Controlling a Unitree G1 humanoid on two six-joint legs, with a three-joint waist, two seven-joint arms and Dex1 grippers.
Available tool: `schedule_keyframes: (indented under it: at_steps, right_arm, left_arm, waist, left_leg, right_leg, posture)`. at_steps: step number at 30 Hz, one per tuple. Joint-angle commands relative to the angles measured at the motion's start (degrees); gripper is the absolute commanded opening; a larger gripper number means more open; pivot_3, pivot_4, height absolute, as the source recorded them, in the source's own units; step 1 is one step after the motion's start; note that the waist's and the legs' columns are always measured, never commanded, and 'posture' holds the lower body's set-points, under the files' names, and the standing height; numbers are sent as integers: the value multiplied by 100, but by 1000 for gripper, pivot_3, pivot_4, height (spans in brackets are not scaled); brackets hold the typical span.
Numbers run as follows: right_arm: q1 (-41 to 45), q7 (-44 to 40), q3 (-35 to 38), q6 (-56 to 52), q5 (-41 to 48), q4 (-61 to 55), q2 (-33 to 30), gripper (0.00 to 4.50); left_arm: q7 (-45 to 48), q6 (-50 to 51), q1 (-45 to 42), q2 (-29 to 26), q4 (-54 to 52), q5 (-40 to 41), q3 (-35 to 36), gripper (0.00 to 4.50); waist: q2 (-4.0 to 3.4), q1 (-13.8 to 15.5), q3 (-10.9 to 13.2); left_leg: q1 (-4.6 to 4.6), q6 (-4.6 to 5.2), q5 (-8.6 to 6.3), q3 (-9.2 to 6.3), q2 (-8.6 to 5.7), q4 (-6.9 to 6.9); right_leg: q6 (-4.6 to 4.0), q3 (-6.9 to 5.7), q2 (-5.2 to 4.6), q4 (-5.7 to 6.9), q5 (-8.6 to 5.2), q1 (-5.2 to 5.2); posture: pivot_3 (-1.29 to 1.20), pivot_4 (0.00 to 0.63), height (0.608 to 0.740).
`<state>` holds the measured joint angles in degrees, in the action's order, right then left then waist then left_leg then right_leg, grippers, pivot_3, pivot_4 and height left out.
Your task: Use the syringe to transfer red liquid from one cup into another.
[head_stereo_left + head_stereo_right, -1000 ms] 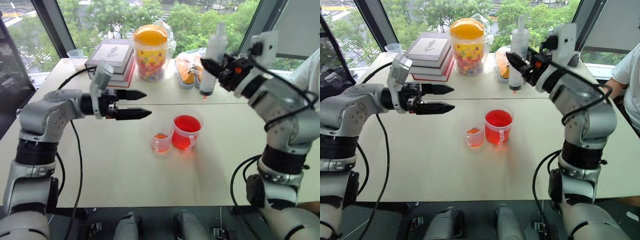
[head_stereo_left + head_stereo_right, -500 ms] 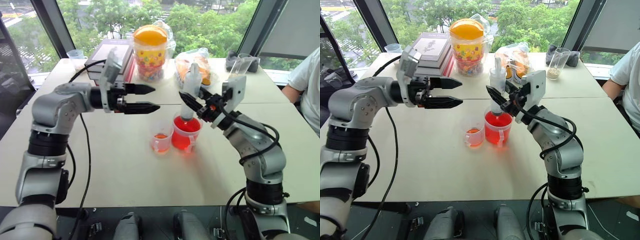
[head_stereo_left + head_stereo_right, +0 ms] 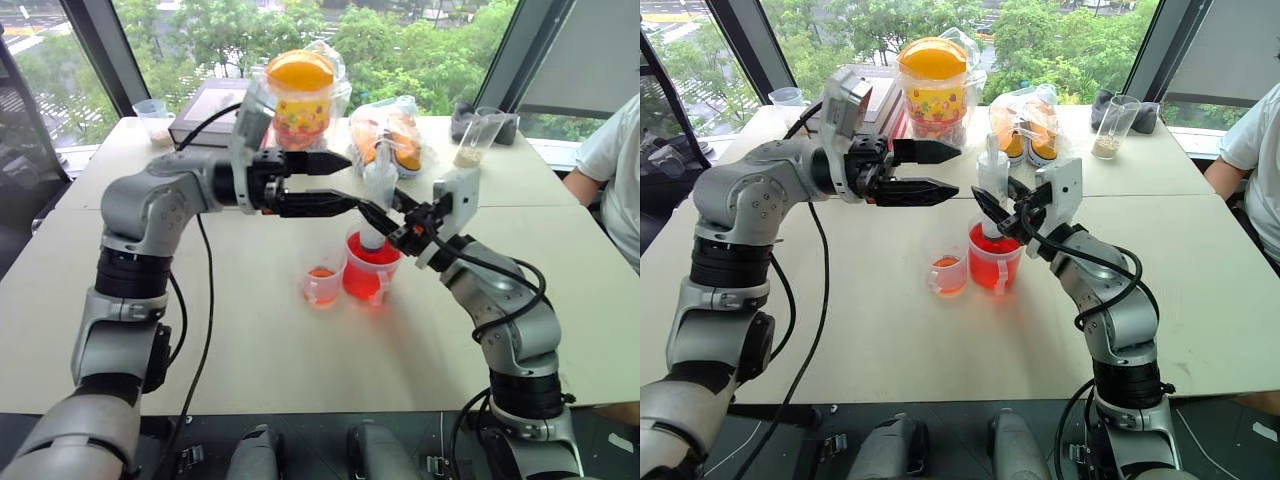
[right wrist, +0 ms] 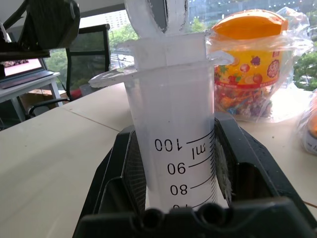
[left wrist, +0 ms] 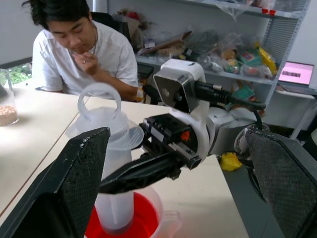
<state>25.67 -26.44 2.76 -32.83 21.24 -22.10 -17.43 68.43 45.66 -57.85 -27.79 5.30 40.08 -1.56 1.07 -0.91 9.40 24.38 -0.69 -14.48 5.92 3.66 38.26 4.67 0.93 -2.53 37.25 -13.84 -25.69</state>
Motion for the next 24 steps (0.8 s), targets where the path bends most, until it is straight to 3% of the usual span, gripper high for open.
schedule_keyframes:
  at_steps: [1, 15, 18, 24]
  right_arm:
    - [30, -13, 8, 52, 104, -189, -45, 1473]
    - [8, 37, -61, -128, 163, -415, -87, 1473]
    - [-8, 42, -56, -167, 186, -456, -118, 1473]
    - [-22, 59, -70, -241, 245, -512, -143, 1473]
  left_arm:
    - [14, -225, -231, 115, 64, -137, -78, 4500]
    - [-39, -898, -535, 901, 949, -811, -455, 4500]
    - [-61, -957, -605, 1077, 1125, -828, -417, 3593]
    - [-15, -948, -649, 1222, 1216, -833, -373, 539]
  waist:
    - [0, 1, 0]
    - [0, 9, 0]
    - [0, 11, 0]
    - [0, -10, 0]
  left_leg:
    - [0, 0, 0, 0, 0, 0]
    - [0, 0, 0, -2, -1, 0]
    - [1, 0, 0, -3, -2, 0]
    - [0, 0, 0, -6, -1, -1]
  right_leg:
    - [0, 0, 0, 0, 0, 0]
    - [0, 0, 0, -1, 0, 1]
    - [0, 0, 0, -3, 0, 1]
    - [0, 0, 4, -2, 0, 1]
  posture:
    - [0, 150, 740]
    - [0, 150, 740]
    - [0, 150, 740]
    - [0, 150, 740]
